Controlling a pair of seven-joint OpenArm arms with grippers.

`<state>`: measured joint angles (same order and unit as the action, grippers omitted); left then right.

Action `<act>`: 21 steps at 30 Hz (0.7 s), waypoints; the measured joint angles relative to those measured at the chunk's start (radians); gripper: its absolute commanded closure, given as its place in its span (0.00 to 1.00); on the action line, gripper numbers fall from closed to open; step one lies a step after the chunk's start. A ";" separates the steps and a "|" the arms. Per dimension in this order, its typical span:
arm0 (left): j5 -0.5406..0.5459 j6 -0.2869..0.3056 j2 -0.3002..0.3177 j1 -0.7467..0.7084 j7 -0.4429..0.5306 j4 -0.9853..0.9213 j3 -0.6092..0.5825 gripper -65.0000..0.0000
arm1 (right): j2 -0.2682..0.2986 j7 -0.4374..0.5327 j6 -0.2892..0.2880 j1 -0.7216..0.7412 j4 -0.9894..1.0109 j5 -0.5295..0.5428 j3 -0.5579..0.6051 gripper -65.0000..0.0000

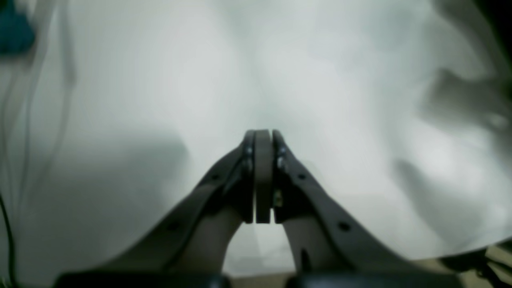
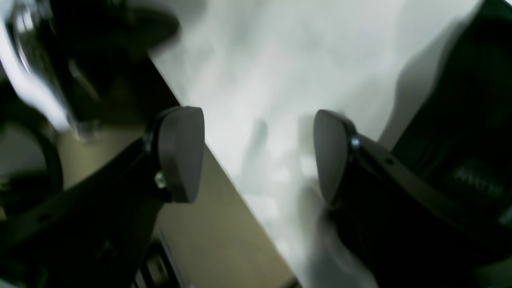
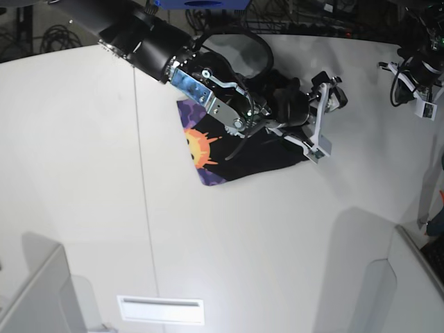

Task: Fold the T-shirt properly
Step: 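Flip the folded bundle over with the right gripper, exposing the sun print, then press and smooth the folded shirt flat with the left gripper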

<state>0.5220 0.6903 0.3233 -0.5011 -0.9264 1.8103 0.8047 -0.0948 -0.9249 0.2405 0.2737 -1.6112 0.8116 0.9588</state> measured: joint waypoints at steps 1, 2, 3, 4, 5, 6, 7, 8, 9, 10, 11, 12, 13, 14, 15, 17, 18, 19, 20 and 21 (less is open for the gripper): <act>0.000 0.000 0.008 -0.001 -0.002 -0.016 0.006 1.00 | 0.006 -0.021 0.001 0.003 -0.053 0.002 -0.010 0.38; 0.001 0.000 0.019 -0.002 -0.003 -0.030 0.008 1.00 | 0.015 -0.031 -0.004 0.005 -0.113 0.018 -0.031 0.38; -0.001 0.000 0.031 -0.003 -0.003 -0.039 0.008 1.00 | 0.028 -0.042 -0.001 0.005 -0.173 0.040 -0.070 0.38; 0.000 -0.001 0.035 -0.004 -0.002 -0.042 0.011 1.00 | 0.050 -0.047 0.018 0.005 -0.230 0.044 -0.116 0.38; 0.000 -0.001 0.034 -0.007 0.000 -0.041 0.013 1.00 | 0.082 -0.042 0.052 -0.006 -0.276 0.034 -0.166 0.39; 0.002 0.000 0.029 -0.011 0.002 -0.039 0.011 1.00 | 0.121 -0.039 0.070 -0.026 -0.317 0.013 -0.220 0.43; 0.002 0.000 0.024 -0.014 0.000 -0.036 0.009 1.00 | 0.166 -0.046 0.077 -0.056 -0.348 0.012 -0.275 0.49; 0.001 0.000 0.017 -0.013 -0.005 -0.028 0.007 1.00 | 0.211 -0.051 0.078 -0.090 -0.365 0.016 -0.332 0.59; -0.004 -0.001 0.005 -0.014 -0.005 -0.003 0.005 1.00 | 0.240 -0.043 0.082 -0.127 -0.372 0.005 -0.398 0.73; -0.005 -0.002 -0.019 -0.019 -0.013 0.037 0.002 1.00 | 0.253 -0.017 0.082 -0.168 -0.372 0.015 -0.470 0.89; 0.002 -0.002 -0.046 -0.018 -0.039 0.076 -0.005 1.00 | 0.267 0.027 0.080 -0.203 -0.370 0.024 -0.533 1.00; 0.000 -0.001 -0.079 -0.012 -0.072 0.117 -0.014 1.00 | 0.280 0.066 0.079 -0.238 -0.371 0.031 -0.589 1.00; 0.003 0.003 -0.114 0.002 -0.090 0.147 -0.020 1.00 | 0.291 0.103 0.077 -0.276 -0.372 0.021 -0.643 1.00; 0.012 0.003 -0.148 0.022 -0.092 0.161 -0.020 1.00 | 0.301 0.141 0.080 -0.320 -0.371 0.022 -0.700 1.00; 0.035 0.003 -0.176 0.050 -0.116 0.158 -0.020 0.94 | 0.311 0.167 0.080 -0.367 -0.372 0.021 -0.754 1.00; 0.067 0.003 -0.205 0.101 -0.173 0.135 -0.029 0.54 | 0.331 0.180 0.092 -0.437 -0.369 0.008 -0.817 1.00; 0.085 0.002 -0.221 0.122 -0.195 0.129 -0.028 0.36 | 0.343 0.180 0.081 -0.456 -0.369 0.010 -0.831 1.00; 0.097 0.001 -0.236 0.138 -0.208 0.122 -0.025 0.19 | 0.350 0.176 0.039 -0.465 -0.368 0.015 -0.836 1.00; 0.123 -0.001 -0.250 0.150 -0.223 0.116 -0.022 0.05 | 0.352 0.181 -0.016 -0.470 -0.368 0.027 -0.837 1.00; 0.148 -0.001 -0.267 0.158 -0.223 0.114 -0.021 0.00 | 0.352 0.183 -0.044 -0.477 -0.372 0.034 -0.837 1.00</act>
<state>0.6697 0.6891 0.0563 -0.3428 -1.1492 1.9247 0.7837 0.2573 -0.7422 0.1963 -0.2031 -1.9827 0.8459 0.1215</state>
